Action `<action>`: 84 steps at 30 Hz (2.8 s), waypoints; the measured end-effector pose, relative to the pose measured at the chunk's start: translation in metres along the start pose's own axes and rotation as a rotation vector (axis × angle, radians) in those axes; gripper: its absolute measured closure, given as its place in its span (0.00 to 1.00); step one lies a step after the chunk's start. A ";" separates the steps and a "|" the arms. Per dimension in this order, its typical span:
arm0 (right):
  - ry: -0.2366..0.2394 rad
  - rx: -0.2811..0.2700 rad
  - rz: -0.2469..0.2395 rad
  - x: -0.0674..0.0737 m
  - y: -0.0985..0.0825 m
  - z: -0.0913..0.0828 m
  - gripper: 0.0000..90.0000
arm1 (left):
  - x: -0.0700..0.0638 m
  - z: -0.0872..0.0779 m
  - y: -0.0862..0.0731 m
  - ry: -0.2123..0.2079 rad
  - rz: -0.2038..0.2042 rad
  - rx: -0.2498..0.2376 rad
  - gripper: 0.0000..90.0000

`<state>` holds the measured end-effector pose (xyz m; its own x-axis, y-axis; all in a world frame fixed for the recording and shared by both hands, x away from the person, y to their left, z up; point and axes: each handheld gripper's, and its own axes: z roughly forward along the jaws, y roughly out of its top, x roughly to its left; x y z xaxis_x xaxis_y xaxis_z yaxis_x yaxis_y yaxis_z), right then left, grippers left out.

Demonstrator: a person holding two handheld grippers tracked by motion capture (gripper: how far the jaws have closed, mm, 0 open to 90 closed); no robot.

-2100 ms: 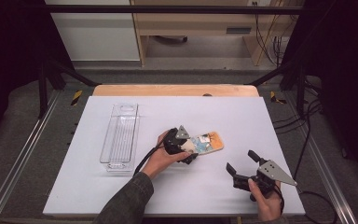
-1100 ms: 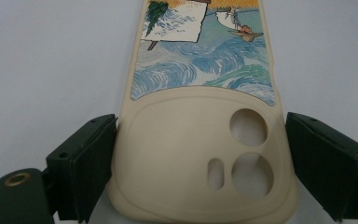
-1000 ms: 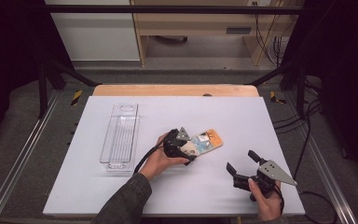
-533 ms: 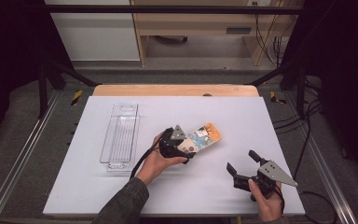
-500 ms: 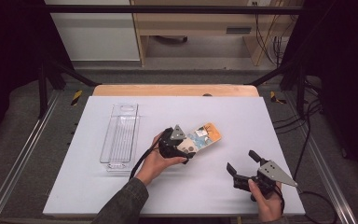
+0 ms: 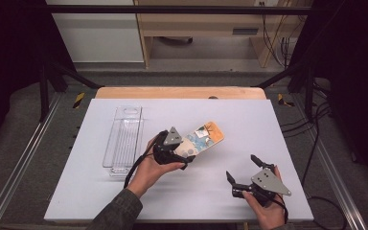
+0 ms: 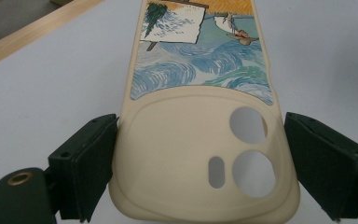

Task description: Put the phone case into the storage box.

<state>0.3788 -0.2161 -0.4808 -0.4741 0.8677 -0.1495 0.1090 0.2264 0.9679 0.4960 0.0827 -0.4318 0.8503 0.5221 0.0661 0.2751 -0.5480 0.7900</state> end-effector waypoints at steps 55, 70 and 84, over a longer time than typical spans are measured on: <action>-0.108 0.067 -0.751 0.065 0.059 0.077 0.16 | 0.017 -0.071 0.011 -0.011 -0.002 0.053 0.13; -0.097 0.065 -0.845 0.075 0.060 0.100 0.24 | 0.026 -0.058 0.015 -0.032 0.000 0.102 0.13; -0.095 0.066 -0.887 0.078 0.062 0.103 0.33 | 0.019 -0.056 0.024 -0.057 0.023 0.111 0.13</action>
<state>0.4382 -0.0890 -0.4533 -0.3337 0.3936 -0.8566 -0.2115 0.8542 0.4749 0.4931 0.1163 -0.3776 0.8802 0.4724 0.0462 0.3004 -0.6298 0.7163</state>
